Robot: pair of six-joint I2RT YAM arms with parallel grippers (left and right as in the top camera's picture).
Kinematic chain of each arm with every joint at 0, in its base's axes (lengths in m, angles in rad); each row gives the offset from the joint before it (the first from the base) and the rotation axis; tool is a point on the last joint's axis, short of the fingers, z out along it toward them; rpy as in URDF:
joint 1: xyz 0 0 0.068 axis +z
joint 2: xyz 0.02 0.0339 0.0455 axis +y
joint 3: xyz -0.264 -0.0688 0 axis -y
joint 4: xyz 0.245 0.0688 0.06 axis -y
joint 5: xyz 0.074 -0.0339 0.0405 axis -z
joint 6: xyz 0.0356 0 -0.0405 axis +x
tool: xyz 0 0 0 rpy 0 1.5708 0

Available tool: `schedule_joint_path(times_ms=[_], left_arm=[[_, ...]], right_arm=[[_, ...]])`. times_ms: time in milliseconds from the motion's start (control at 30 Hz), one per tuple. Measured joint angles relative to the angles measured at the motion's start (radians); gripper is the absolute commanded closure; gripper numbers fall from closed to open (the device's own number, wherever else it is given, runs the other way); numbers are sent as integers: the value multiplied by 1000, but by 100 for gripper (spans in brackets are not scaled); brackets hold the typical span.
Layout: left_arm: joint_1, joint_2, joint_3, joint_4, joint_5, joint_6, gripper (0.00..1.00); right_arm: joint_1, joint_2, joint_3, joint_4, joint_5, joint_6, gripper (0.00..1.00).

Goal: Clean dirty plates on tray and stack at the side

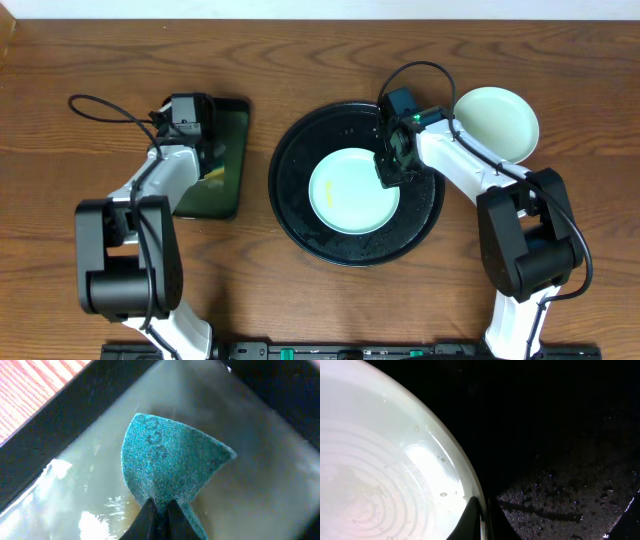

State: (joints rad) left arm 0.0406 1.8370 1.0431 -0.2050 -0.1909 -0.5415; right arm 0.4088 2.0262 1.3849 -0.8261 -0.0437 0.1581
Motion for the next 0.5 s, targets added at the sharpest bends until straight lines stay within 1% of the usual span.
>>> schedule_joint_path(times_ms=[333, 500], left_arm=[[1, -27, 0, -21, -6, 0, 93], [1, -145, -4, -53, 10, 0, 93]], right_arm=[[0, 0, 0, 0, 0, 2, 99], [0, 0, 0, 5, 0, 8, 99]])
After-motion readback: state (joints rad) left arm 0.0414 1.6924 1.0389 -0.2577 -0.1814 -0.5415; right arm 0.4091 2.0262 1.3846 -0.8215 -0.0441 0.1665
